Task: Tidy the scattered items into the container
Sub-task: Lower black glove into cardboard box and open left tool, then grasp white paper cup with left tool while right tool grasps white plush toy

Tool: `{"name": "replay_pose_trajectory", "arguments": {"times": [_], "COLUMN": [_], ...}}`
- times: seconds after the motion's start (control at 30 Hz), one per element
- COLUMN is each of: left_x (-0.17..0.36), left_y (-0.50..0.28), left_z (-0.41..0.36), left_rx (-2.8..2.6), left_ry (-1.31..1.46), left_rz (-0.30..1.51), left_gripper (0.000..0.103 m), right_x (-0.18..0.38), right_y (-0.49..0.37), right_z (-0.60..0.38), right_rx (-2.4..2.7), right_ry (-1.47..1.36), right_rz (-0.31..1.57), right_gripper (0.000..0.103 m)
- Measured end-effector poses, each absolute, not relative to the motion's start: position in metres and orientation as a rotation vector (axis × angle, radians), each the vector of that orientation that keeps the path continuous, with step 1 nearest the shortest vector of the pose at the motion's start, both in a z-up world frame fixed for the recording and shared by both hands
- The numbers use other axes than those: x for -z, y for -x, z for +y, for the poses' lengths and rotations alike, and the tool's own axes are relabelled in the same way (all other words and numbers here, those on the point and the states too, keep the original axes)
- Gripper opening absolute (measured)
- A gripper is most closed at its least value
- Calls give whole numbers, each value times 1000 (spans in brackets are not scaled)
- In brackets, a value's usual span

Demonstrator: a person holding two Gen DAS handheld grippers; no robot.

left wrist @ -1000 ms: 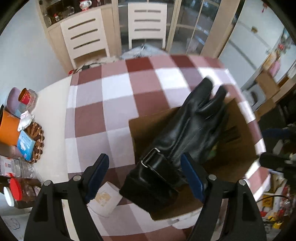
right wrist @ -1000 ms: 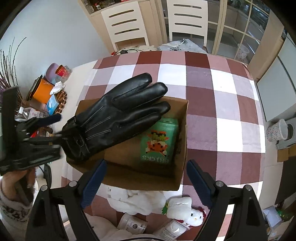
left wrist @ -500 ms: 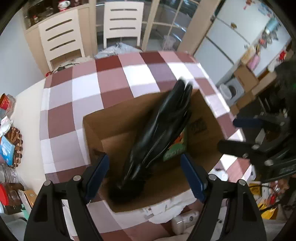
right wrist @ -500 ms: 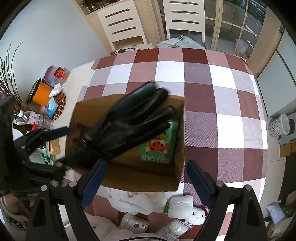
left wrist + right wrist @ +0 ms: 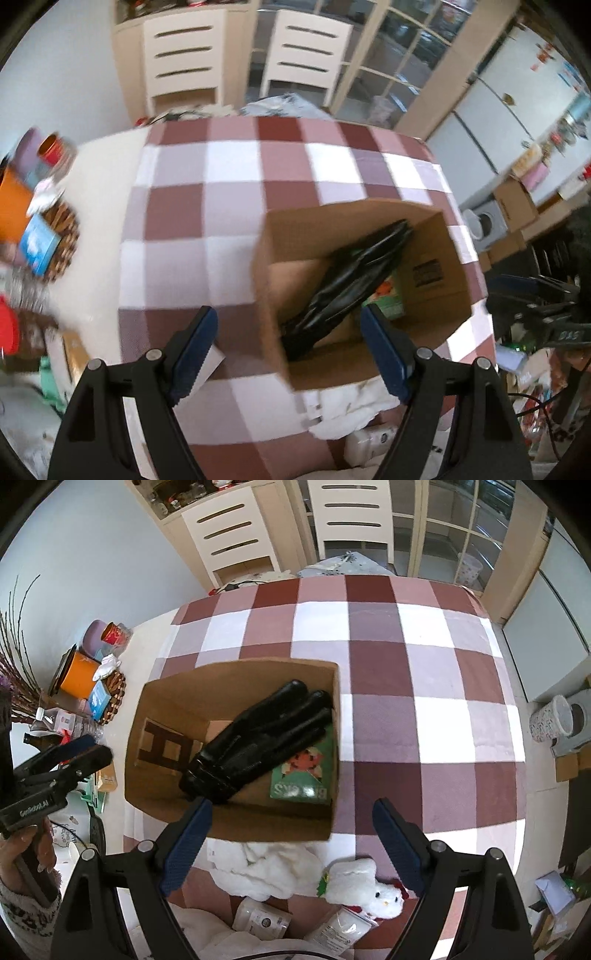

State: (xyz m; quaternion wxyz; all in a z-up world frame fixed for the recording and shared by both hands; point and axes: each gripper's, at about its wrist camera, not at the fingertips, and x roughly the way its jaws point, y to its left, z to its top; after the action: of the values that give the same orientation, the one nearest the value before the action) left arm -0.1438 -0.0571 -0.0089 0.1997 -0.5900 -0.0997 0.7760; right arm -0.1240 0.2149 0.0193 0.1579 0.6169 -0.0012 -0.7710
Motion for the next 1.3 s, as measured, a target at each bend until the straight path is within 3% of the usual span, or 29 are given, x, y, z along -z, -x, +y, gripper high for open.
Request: {"name": "replay_pose_trajectory", "arguments": {"times": [0.5, 0.93, 1.3], "left_x": [72, 120, 178], "left_y": [71, 98, 123], "left_z": [-108, -76, -53], "left_rx": [-2151, -2107, -1835], "left_ry": [1869, 1802, 1829], "left_rz": [-367, 203, 251], "left_gripper": [81, 81, 81], "right_x": [-13, 25, 35], "right_y": [72, 15, -2], "right_z": [243, 276, 310], "right_rx": [2205, 2170, 2228], "right_ry": [-1794, -1964, -2050], "right_rz": [48, 51, 13], "right_gripper": [90, 90, 90]}}
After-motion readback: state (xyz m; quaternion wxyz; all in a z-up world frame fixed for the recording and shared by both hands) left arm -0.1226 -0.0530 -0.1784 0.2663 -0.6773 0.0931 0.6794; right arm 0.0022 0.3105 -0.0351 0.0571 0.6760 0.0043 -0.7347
